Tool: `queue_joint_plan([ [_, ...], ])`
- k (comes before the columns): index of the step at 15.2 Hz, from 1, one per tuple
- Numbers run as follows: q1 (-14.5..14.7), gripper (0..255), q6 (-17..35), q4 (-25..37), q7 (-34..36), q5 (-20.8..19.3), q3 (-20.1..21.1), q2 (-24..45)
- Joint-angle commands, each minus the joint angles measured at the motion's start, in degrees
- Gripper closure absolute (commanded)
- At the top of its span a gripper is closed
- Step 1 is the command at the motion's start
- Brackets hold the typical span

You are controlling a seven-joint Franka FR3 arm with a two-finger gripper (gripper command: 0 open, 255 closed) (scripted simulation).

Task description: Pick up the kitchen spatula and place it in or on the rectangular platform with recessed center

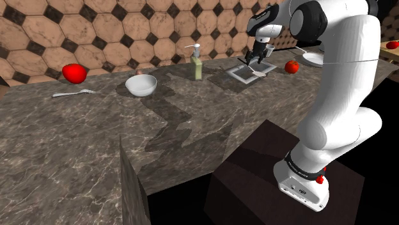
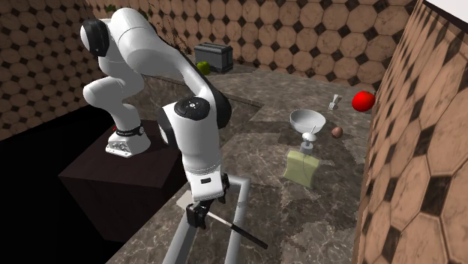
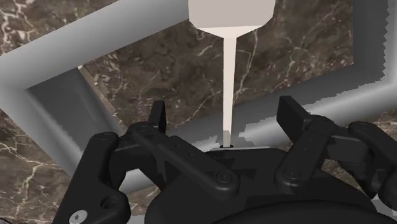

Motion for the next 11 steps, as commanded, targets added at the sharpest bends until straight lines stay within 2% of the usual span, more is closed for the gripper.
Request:
queue_joint_plan([
  [1,0.1,0,-2.1,0.7,0.2,-0.5,-0.3,-1.5],
  [3,0.2,0,-4.8,1.9,0.6,-1.0,-0.6,-3.0],
  [11,0.2,0,-4.8,1.9,0.6,-1.0,-0.6,-3.0],
])
